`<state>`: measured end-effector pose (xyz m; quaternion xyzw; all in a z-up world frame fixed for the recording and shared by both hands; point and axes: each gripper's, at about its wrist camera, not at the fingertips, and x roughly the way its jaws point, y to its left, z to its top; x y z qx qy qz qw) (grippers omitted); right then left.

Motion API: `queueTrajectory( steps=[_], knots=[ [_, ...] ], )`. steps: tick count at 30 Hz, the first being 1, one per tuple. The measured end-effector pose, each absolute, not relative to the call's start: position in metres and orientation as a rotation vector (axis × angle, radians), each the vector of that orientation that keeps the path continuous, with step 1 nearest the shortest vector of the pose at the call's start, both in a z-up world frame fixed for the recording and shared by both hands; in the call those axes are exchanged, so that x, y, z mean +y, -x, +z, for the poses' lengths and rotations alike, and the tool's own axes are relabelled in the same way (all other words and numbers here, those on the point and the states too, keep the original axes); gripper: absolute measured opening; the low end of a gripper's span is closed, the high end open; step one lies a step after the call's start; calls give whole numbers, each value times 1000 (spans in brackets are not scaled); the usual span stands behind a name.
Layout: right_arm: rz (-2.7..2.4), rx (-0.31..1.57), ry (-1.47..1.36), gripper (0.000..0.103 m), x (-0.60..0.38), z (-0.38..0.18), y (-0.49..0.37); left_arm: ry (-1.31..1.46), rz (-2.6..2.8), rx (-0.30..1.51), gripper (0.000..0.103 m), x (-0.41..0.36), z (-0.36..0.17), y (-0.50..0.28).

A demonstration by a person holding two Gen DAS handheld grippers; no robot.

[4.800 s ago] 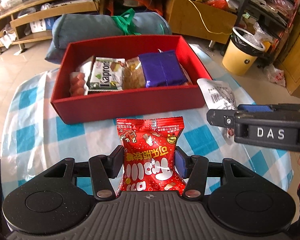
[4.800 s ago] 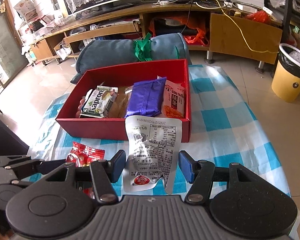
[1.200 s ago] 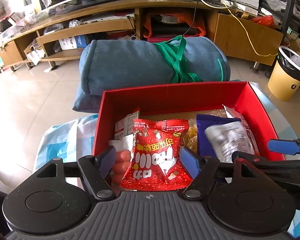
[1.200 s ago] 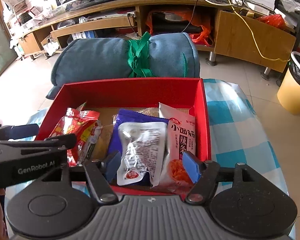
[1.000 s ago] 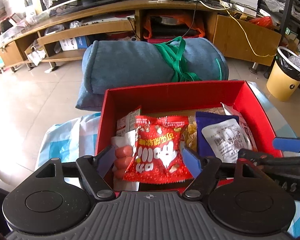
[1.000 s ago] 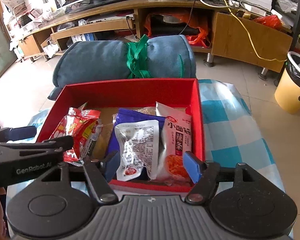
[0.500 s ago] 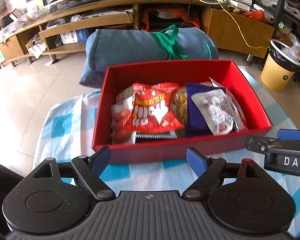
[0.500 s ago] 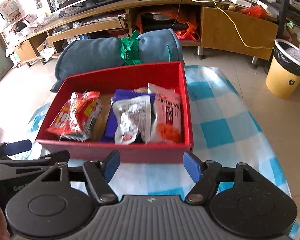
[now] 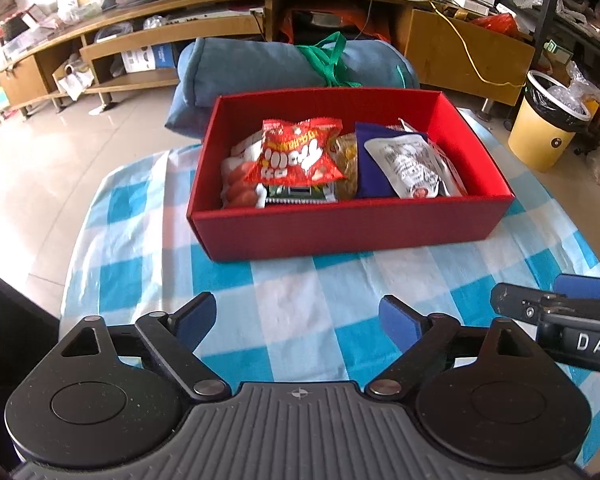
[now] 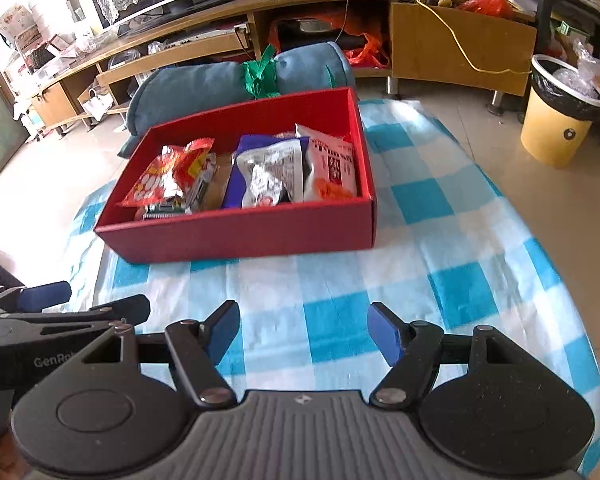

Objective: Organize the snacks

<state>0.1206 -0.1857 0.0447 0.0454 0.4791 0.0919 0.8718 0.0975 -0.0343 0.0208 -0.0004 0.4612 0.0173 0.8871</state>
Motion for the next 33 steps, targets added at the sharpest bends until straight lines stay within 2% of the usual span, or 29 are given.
queueTrajectory(
  steps=[22, 33],
  knots=[
    [194, 1014, -104, 66, -188, 38, -92, -46, 43, 948, 102, -45, 15, -68],
    [201, 1002, -120, 66, -192, 43, -84, -49, 40, 919, 102, -46, 20, -59]
  ],
)
